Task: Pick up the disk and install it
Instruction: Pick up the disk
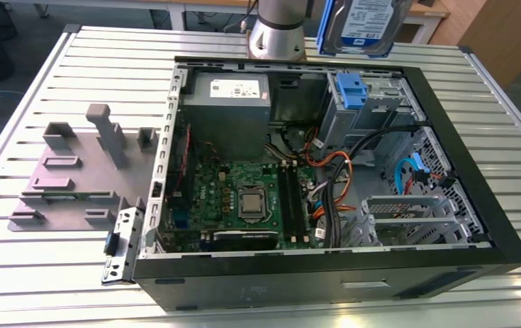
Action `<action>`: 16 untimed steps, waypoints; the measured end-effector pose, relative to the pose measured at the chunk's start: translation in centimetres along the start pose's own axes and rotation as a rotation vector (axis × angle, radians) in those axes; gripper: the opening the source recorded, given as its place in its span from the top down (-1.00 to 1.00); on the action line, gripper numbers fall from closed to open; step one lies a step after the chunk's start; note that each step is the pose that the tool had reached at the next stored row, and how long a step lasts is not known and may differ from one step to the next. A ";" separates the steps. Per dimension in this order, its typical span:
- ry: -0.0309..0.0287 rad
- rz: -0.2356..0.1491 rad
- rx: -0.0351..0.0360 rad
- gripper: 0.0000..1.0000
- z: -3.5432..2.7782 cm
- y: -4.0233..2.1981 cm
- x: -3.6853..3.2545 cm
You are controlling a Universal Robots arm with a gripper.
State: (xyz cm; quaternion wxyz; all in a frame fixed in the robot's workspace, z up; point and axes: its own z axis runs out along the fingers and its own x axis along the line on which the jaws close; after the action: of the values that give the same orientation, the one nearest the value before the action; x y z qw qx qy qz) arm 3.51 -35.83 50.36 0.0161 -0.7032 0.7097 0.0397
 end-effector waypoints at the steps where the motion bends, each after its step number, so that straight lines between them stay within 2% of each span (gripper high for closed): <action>1: 0.0000 0.000 0.0000 0.26 0.00 -0.03 0.00; 16: 0.0000 0.000 0.0000 0.26 -0.02 -0.55 0.00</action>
State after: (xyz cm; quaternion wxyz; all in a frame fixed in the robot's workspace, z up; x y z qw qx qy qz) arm 4.06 -35.83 50.36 0.0161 -0.7032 0.7097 0.0397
